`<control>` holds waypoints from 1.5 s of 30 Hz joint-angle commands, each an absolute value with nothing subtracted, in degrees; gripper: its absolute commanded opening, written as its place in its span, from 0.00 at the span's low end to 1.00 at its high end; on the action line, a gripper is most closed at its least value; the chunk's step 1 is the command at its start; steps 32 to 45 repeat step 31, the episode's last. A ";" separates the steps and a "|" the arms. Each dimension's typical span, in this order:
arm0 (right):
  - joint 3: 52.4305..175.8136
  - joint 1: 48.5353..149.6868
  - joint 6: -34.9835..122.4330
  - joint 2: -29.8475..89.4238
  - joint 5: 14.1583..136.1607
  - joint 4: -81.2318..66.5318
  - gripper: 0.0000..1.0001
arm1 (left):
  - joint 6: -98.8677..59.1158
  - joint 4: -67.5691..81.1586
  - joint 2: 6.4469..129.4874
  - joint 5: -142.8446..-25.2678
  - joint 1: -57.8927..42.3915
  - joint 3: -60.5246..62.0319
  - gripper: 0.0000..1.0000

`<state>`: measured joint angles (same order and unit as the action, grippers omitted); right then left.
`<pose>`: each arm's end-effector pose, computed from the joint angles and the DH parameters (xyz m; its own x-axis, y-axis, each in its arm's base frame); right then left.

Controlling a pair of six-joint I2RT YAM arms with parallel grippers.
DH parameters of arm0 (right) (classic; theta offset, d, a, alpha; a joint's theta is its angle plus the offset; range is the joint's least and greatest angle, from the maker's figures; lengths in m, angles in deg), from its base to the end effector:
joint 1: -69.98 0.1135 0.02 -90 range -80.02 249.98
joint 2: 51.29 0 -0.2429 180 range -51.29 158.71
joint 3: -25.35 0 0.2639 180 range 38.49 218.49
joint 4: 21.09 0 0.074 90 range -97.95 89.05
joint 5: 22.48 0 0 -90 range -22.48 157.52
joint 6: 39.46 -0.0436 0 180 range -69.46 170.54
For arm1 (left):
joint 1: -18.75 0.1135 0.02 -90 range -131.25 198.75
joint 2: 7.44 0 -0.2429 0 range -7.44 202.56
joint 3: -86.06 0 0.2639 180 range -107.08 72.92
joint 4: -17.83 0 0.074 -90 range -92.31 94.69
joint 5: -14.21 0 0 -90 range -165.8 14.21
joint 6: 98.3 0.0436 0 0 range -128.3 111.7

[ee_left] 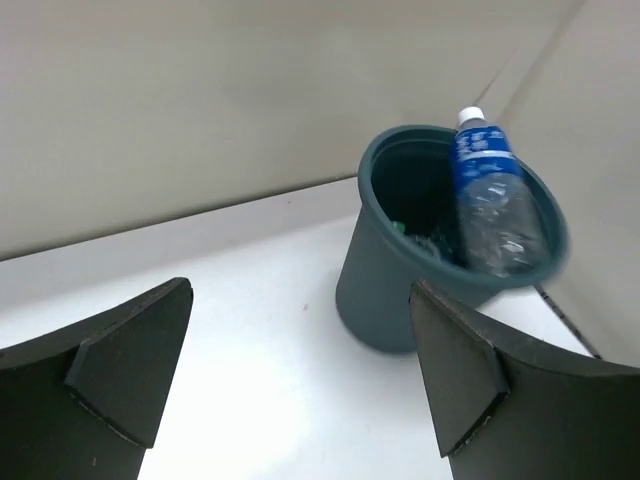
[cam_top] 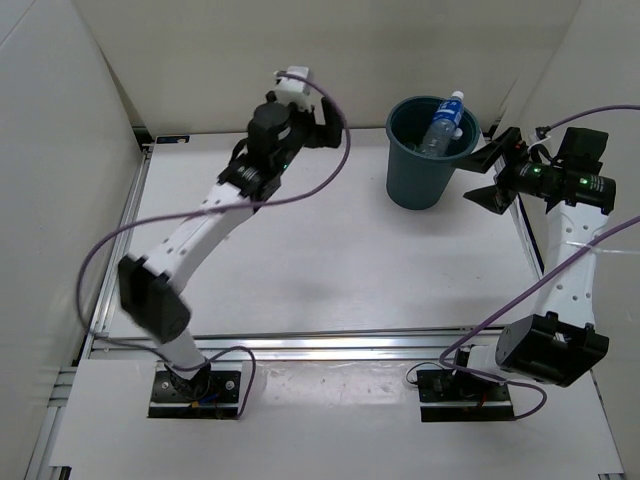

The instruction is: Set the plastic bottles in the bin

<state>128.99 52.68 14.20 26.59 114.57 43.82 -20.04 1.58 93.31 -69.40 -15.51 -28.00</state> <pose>0.2836 -0.0549 0.4002 -0.6866 0.6368 -0.3508 0.0839 0.5487 0.8318 0.3658 -0.2433 0.4069 -0.1366 -0.1516 -0.9790 0.4492 0.8713 -0.1976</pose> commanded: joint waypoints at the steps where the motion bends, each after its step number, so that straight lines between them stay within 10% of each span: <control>1: 127.62 52.32 12.75 26.49 115.07 40.49 0.99 | -13.22 0.56 77.40 -59.48 -20.54 -15.79 1.00; 10: 126.47 52.85 12.75 25.44 114.54 40.48 0.99 | -13.22 -1.81 56.75 -39.96 -20.54 3.48 1.00; 21: 126.39 52.85 14.42 17.98 107.43 43.21 0.99 | -19.18 -12.01 33.97 12.38 -15.72 29.63 1.00; 28: 126.98 52.85 13.10 14.71 104.26 45.22 0.99 | -29.02 -14.46 20.69 13.33 -6.31 50.41 1.00; 45: 129.10 52.85 14.59 14.71 101.80 47.43 0.99 | -38.70 -19.55 24.63 16.40 -5.16 49.19 1.00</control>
